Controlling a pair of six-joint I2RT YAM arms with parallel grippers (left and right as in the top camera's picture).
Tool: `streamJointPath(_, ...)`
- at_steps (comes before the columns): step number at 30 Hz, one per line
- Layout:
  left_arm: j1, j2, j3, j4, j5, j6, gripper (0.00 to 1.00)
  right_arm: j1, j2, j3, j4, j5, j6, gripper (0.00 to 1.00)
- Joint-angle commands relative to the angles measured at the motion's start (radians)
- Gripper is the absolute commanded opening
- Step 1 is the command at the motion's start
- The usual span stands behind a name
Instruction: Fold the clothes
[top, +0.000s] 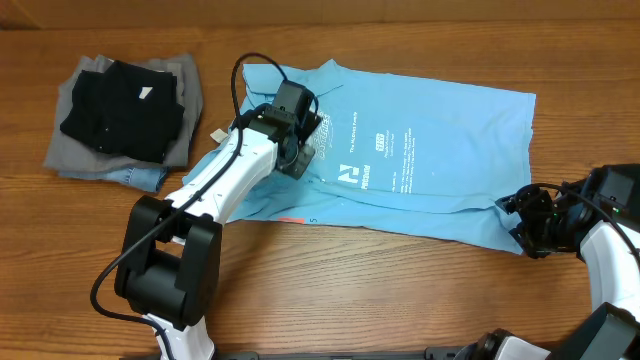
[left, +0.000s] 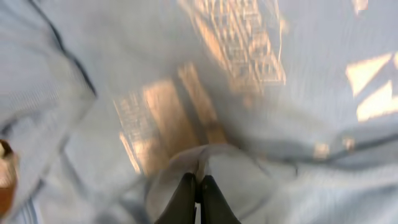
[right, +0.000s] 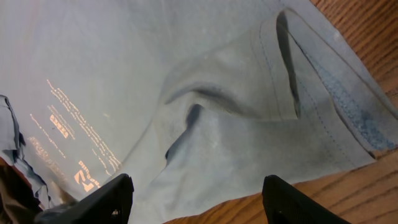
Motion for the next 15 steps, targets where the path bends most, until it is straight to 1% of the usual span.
streamJointPath(1, 0.000, 0.002, 0.009, 0.076, -0.008, 0.092, 0.08, 0.006, -0.014, 0.023, 0.003, 0.009, -0.006, 0.71)
streamJointPath(2, 0.000, 0.005, 0.009, 0.100, -0.008, 0.112, 0.11, 0.006, -0.014, 0.023, 0.002, 0.009, -0.006, 0.71)
streamJointPath(3, 0.000, 0.011, 0.009, 0.121, -0.008, 0.114, 0.25, 0.006, -0.014, 0.023, 0.002, 0.009, -0.006, 0.71)
streamJointPath(5, 0.000, 0.016, 0.009, 0.135, -0.011, 0.115, 0.37, 0.006, -0.014, 0.023, 0.002, 0.009, -0.006, 0.71)
streamJointPath(7, 0.000, 0.015, 0.010, 0.119, -0.031, 0.113, 0.49, 0.006, -0.014, 0.023, 0.002, 0.009, -0.006, 0.71)
streamJointPath(8, 0.000, 0.012, 0.018, 0.064, -0.031, 0.109, 0.59, 0.006, -0.014, 0.023, 0.002, 0.009, -0.006, 0.71)
streamJointPath(10, 0.000, 0.010, 0.035, -0.063, -0.034, 0.070, 0.55, 0.006, -0.014, 0.023, -0.001, 0.009, -0.006, 0.71)
streamJointPath(12, 0.001, 0.010, 0.043, -0.194, -0.040, 0.002, 0.55, 0.006, -0.014, 0.023, -0.003, 0.009, -0.007, 0.71)
streamJointPath(14, 0.008, 0.011, 0.038, -0.337, -0.053, -0.099, 0.54, 0.006, -0.014, 0.023, -0.002, 0.009, -0.006, 0.71)
streamJointPath(15, 0.017, 0.011, 0.025, -0.373, -0.053, -0.138, 0.53, 0.006, -0.014, 0.023, -0.002, 0.009, -0.006, 0.72)
